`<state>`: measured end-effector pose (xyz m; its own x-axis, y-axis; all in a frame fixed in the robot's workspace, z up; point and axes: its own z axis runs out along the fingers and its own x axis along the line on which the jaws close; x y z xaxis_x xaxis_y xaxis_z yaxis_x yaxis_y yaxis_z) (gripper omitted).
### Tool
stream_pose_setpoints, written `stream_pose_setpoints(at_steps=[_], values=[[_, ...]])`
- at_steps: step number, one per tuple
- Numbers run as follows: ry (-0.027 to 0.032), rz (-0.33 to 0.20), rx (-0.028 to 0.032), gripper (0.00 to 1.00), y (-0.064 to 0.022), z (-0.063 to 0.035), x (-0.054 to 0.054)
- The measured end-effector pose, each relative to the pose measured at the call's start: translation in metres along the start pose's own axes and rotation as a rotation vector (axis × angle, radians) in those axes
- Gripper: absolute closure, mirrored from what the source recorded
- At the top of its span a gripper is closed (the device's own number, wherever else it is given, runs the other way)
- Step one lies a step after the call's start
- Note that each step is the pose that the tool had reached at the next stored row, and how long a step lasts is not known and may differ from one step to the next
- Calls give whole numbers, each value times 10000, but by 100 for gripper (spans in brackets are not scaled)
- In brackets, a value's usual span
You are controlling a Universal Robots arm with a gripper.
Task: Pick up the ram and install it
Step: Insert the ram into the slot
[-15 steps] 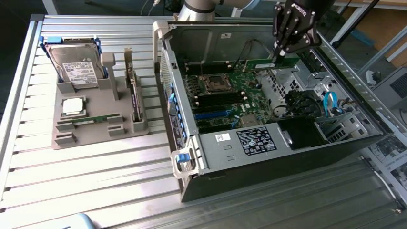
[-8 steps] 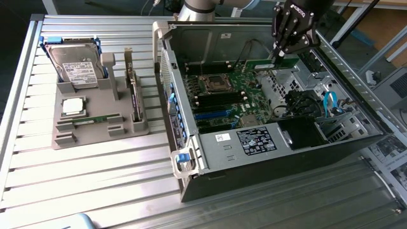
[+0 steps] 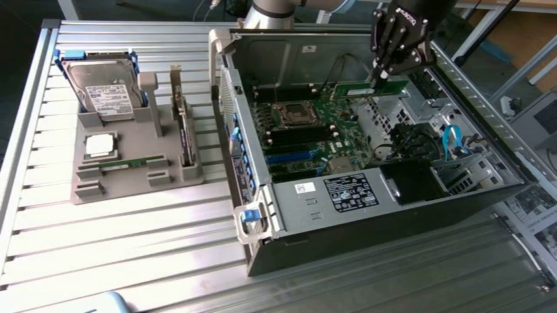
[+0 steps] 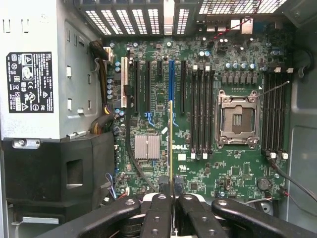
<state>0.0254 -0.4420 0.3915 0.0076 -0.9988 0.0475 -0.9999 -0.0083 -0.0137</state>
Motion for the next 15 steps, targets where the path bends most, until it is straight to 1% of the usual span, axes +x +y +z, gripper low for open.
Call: stream_pose_setpoints(at_steps=[15], values=[[1,0,0,88,10,56,-3]])
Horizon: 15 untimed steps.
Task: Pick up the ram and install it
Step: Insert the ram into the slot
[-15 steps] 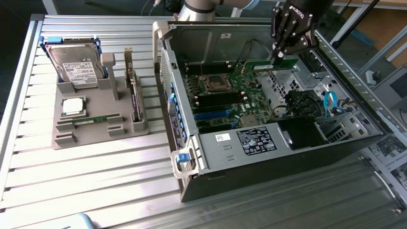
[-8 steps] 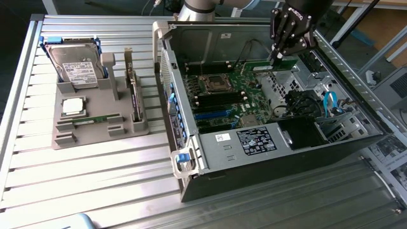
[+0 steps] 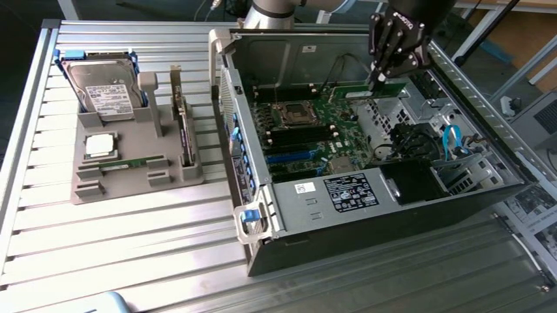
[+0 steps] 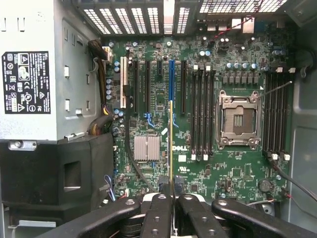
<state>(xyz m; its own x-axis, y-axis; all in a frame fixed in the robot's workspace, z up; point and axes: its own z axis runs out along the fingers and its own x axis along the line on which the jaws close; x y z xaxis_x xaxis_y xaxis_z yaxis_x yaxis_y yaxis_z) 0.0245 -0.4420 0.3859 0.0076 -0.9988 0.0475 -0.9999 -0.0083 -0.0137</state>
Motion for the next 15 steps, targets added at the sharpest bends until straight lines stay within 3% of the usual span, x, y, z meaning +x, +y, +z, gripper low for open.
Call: stream_pose_setpoints(at_steps=[15], values=[[1,0,0,88,14,46,-2]])
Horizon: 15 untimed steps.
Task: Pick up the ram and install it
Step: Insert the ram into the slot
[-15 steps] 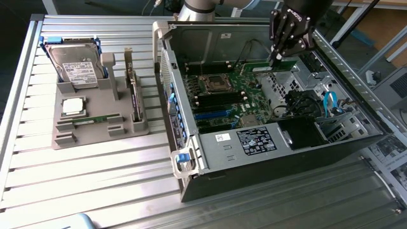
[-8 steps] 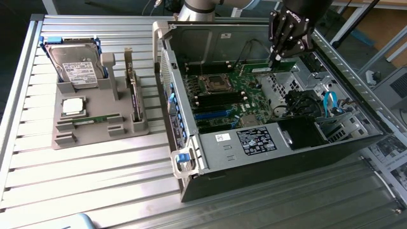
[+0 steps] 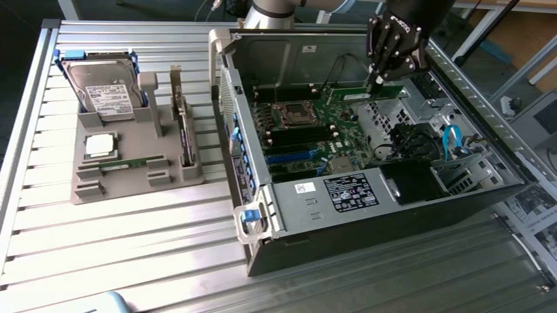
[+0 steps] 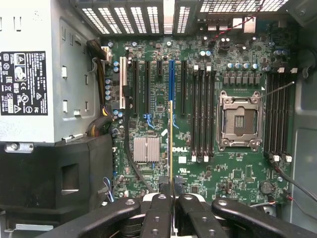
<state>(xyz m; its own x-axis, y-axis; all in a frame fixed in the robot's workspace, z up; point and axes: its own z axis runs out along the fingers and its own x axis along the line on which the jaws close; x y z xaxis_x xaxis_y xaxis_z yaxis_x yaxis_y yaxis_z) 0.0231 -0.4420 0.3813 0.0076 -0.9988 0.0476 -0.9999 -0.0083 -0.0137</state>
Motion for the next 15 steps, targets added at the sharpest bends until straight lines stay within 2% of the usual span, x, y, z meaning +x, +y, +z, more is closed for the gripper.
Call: stream_pose_setpoints(at_steps=[15], values=[[-1,0,1,88,12,38,-2]])
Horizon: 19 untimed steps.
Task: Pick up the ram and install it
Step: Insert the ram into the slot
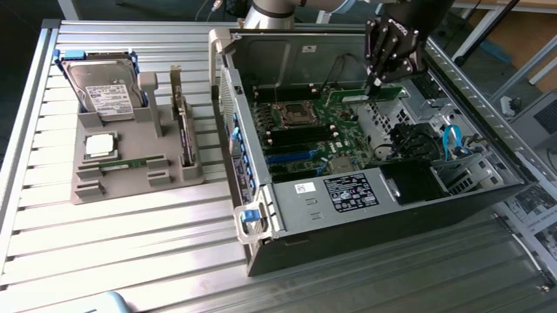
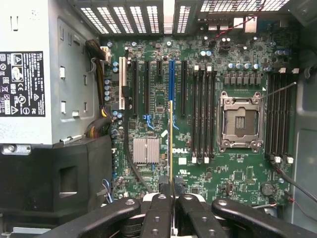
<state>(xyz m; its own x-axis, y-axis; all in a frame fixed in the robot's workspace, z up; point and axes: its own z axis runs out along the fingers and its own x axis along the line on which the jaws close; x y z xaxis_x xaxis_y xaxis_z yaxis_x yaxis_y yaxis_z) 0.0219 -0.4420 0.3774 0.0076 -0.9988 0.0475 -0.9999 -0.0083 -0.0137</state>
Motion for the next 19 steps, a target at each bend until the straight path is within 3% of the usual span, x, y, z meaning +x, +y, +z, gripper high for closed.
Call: stream_pose_setpoints(at_steps=[19], values=[[0,0,0,88,7,45,-2]])
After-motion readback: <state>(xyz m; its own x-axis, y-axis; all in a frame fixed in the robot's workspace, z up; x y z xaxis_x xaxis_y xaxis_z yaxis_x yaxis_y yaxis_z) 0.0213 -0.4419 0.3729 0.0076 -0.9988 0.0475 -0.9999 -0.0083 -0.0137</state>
